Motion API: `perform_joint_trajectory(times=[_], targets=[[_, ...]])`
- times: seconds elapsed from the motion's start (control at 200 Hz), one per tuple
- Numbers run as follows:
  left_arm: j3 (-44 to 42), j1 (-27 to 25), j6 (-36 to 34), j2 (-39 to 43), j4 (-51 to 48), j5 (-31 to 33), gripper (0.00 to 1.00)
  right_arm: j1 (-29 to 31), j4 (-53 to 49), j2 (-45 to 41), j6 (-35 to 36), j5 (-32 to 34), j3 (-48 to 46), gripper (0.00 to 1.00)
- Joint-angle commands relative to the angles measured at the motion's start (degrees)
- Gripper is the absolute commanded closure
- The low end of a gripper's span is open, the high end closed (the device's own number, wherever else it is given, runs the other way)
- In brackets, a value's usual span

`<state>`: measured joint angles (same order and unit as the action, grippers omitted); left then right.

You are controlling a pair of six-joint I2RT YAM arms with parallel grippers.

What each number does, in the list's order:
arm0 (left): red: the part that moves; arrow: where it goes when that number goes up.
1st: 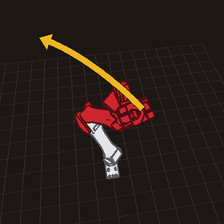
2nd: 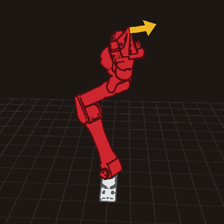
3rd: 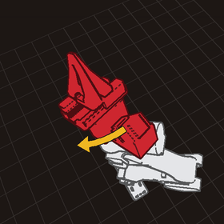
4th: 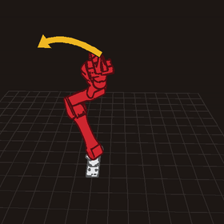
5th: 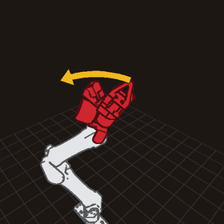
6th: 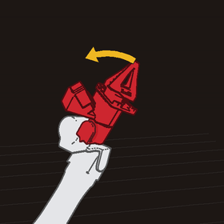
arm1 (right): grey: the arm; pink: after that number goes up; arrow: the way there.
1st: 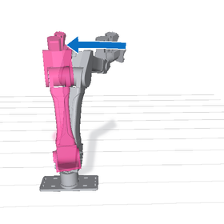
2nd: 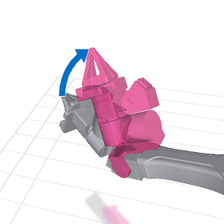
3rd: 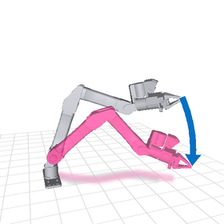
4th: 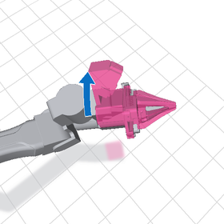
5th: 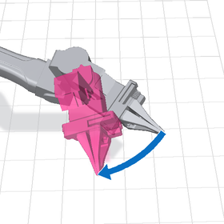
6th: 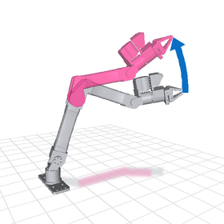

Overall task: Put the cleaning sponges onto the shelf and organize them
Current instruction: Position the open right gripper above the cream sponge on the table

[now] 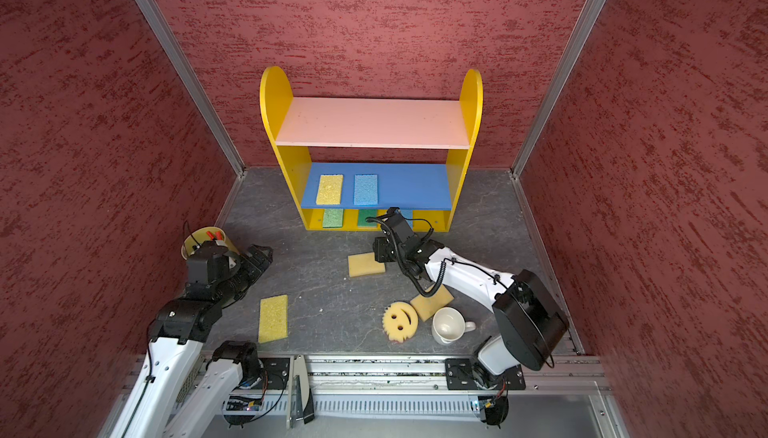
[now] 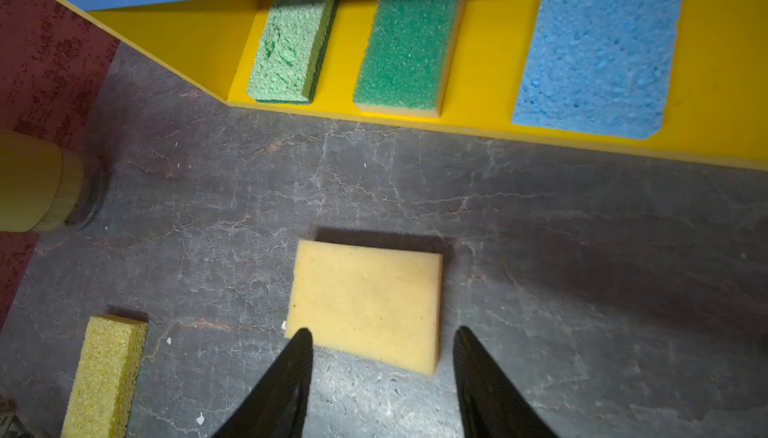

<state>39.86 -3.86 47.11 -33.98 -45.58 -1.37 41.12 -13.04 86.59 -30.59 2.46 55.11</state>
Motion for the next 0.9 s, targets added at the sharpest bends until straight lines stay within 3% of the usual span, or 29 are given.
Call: perform_joint_trajectory(times=[0.0,0.621,0.897], targets=[[-0.8,0.3,-0.6,-0.8,1.8,-1.2,0.04,-0.3,-1.3,0.0,0.9,2.0,0.1,0.44],[-3.8,0.3,0.4,-3.5,6.1,-5.9,0.08,-2.5,-2.6,-1.2,5.1,2.6,5.9,0.46],[-5.5,0.3,0.7,-6.0,8.5,-8.0,0.09,-2.9,-2.2,0.6,1.9,-1.4,0.9,0.45]])
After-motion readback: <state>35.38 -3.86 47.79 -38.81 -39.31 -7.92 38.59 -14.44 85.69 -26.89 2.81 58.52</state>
